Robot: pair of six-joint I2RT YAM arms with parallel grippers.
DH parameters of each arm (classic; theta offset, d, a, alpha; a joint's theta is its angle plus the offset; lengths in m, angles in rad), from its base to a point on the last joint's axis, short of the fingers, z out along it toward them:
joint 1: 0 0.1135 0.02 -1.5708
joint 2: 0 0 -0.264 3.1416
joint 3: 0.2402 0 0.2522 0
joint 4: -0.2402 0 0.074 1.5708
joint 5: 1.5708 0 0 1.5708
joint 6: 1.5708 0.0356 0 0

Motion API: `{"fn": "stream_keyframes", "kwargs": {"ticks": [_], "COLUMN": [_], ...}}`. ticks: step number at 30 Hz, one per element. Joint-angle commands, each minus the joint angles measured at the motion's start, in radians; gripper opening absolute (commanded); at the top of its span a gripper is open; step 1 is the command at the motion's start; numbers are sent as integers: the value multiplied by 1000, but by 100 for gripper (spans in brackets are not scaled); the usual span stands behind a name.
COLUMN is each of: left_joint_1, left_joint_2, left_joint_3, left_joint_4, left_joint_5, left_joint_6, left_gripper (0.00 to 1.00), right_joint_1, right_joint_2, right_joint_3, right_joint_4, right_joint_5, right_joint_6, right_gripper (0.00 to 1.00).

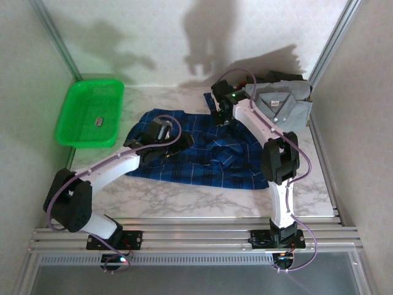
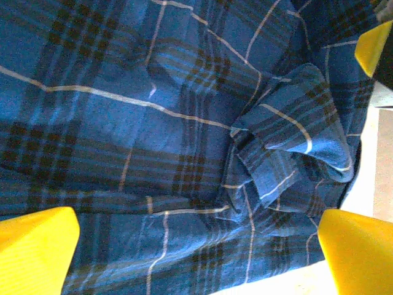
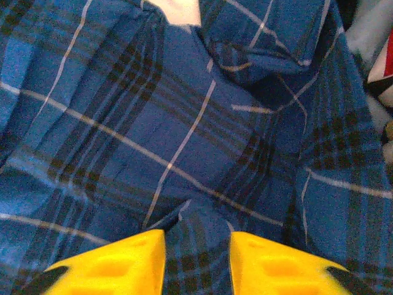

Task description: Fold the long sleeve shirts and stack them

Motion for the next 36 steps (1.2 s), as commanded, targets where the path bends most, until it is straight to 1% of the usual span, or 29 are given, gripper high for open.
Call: {"fn": "stream_keyframes", "kwargs": {"ticks": [1,2,3,4,6,8,13,17,21,28,36], "left_joint_1": [-22,-31,-37,-40,-41,-41,-39,-37,-36,-29,-13], "left_joint_2": [39,52,61,70,78,83,95,113,125,105,84], "left_joint_3": [89,106,118,126,129,128,156,195,219,203,168], "left_joint_4": [27,15,9,9,20,35,47,19,-6,-25,-21], "left_joint_5": [55,56,57,61,65,71,72,70,66,51,47], "left_joint_6": [5,17,25,29,26,28,43,64,78,83,81], "left_gripper": [100,99,100,100,100,100,100,100,99,100,100], "right_joint_1": [-39,-58,-77,-102,-147,-165,-166,-165,-166,-166,-166], "right_joint_2": [-137,-190,-240,-304,-433,-555,-701,-723,-632,-473,-375], "right_joint_3": [-91,-163,-220,-314,-480,-638,-895,-1034,-1025,-954,-876], "right_joint_4": [-91,-92,-86,-71,2,62,152,331,437,514,504], "right_joint_5": [-55,-74,-94,-132,-227,-282,-342,-433,-426,-430,-377], "right_joint_6": [150,197,236,289,361,413,518,606,636,668,662], "right_gripper": [42,45,46,47,50,51,50,50,50,48,45]}}
